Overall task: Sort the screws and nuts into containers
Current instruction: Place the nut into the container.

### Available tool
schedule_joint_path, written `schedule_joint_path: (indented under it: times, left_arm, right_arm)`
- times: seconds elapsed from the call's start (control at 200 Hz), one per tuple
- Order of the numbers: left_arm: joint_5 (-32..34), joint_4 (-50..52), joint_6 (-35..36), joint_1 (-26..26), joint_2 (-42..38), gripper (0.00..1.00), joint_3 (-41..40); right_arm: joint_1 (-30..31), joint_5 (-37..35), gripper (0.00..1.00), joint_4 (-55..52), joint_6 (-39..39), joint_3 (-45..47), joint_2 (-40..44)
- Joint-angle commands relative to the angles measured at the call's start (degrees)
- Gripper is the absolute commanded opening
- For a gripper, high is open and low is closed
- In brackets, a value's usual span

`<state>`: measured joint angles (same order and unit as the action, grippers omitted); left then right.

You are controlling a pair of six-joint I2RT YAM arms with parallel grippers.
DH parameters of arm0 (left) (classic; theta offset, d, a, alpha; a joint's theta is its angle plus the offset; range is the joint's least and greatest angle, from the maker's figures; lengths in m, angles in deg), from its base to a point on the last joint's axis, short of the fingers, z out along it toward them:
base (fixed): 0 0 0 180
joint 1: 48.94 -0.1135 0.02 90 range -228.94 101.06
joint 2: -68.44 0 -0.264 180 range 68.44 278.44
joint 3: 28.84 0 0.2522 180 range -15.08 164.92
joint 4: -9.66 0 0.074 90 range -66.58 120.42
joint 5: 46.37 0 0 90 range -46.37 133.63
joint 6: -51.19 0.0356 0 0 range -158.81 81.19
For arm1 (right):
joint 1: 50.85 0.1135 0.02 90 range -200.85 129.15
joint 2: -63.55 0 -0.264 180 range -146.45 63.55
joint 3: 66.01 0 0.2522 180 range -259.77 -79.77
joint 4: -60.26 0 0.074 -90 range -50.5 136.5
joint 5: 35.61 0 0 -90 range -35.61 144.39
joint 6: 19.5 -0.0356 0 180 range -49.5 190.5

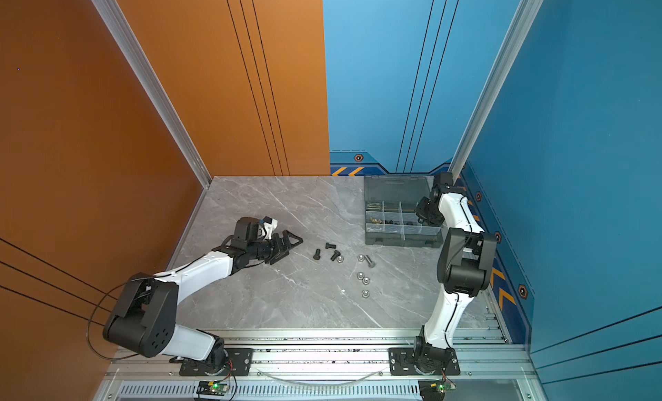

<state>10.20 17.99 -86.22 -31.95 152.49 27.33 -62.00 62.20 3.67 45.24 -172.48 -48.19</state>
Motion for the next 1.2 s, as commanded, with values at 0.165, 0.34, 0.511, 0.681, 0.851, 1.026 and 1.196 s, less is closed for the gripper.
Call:
schedule_joint_path:
  times: [0.165,0.34,0.511,0.681,0.851,1.026,1.196]
  left_arm:
    - [0.6,1.2,1.5,0.1,-1.0,0.98,0.7]
    - [0.6,1.1,1.6,0.1,-1.3,0.98,0.5]
    - [0.6,1.1,1.6,0.0,-1.5,0.98,0.1]
    - [0.5,1.2,1.7,-0.4,-1.8,0.98,0.0]
    - [0.4,1.2,1.8,-0.4,-1.9,0.98,0.0]
    - [0.6,1.2,1.8,-0.5,-2.0,0.98,-0.3]
    - [0.6,1.2,1.8,-0.5,-2.1,0.98,-0.5]
  right_arm:
    - [1.1,0.3,0.03,-0.8,1.3,-2.3,-2.2]
    - [2.0,-0.3,0.03,-0.9,1.3,-3.6,-3.7]
    - [2.5,-0.8,0.06,-1.4,1.2,-5.4,-5.8]
    - [3.1,-1.9,0.20,-1.9,1.4,-6.8,-6.7]
    - [3.1,-2.0,0.26,-3.1,1.9,-8.5,-8.7]
    - [3.1,-2.5,0.40,-5.1,3.1,-9.8,-9.1]
    - [2.8,-2.6,0.43,-5.7,3.5,-9.9,-7.5]
